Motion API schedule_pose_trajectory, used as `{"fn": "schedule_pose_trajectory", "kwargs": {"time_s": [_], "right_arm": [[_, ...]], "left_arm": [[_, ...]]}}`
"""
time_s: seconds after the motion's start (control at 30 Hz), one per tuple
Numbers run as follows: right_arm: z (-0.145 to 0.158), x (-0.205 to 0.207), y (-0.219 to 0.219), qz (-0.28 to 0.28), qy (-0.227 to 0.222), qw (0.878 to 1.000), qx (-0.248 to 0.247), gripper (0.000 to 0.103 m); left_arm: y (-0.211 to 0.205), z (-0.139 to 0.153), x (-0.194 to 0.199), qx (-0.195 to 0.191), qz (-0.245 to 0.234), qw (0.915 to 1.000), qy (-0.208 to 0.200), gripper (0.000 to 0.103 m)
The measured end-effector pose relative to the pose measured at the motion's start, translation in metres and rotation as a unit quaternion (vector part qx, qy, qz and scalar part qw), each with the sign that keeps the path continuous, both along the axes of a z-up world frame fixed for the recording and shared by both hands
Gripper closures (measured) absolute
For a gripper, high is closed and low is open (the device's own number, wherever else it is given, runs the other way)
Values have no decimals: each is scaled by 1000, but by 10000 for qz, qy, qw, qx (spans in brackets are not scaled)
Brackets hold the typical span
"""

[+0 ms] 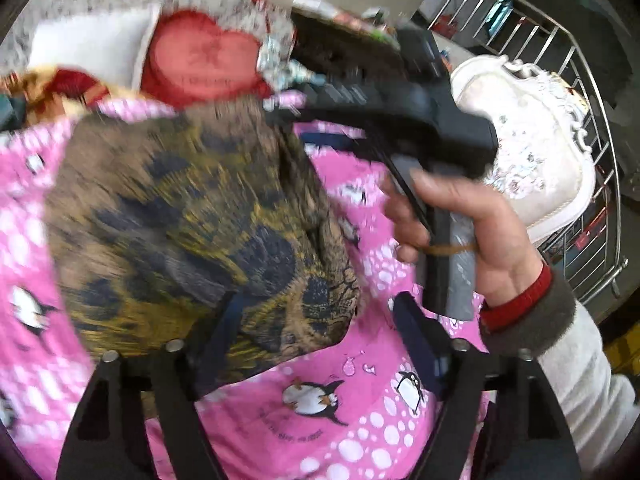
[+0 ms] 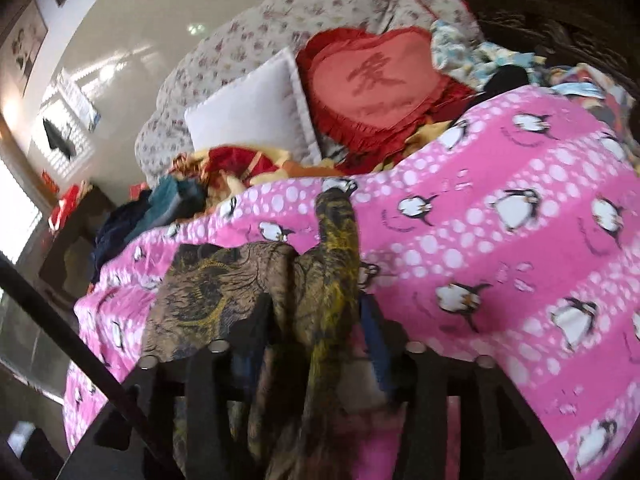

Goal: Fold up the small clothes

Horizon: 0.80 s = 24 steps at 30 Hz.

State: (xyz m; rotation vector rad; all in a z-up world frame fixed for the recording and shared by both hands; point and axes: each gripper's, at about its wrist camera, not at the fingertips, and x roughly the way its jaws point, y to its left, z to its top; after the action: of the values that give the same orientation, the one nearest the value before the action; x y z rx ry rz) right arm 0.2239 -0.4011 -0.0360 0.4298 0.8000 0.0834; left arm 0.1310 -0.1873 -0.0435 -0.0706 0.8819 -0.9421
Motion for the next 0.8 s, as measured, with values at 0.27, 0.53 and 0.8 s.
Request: {"fn": "schedule_pose_trajectory", "kwargs": {"time_s": [0.27,0.53,0.8], "right_arm": [[22,-76,42,697,-244,9968,-306,42],[-23,-103,87,1030,250,9892,-1012,67],[-41,-110,60,799,238,9965,-85,67]], "left_arm": [[67,-1,6,612,876,9930,-501,16],[75,-44,8,937,1230,9879,-116,16],[56,-71,7,1280,1109,9856,-30,16]]}}
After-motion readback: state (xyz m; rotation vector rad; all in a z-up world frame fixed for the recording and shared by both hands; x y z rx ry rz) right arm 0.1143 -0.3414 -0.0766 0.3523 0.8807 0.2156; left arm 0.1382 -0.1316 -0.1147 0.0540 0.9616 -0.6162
